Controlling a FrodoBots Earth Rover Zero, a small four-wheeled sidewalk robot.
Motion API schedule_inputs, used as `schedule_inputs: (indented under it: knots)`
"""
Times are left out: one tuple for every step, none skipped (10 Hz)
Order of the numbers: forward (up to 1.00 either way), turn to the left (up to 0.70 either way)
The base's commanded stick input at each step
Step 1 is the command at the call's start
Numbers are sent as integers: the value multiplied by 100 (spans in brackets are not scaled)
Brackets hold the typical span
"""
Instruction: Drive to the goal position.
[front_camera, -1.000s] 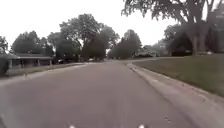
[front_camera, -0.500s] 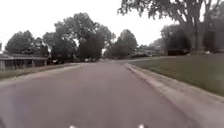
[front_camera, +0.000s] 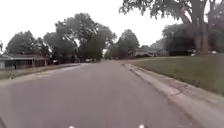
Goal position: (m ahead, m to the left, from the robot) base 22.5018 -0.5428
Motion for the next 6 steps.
schedule_inputs:
  knots:
    - [100,0]
    - [100,0]
    - [100,0]
    - [100,0]
    - [100,-10]
    - [100,-27]
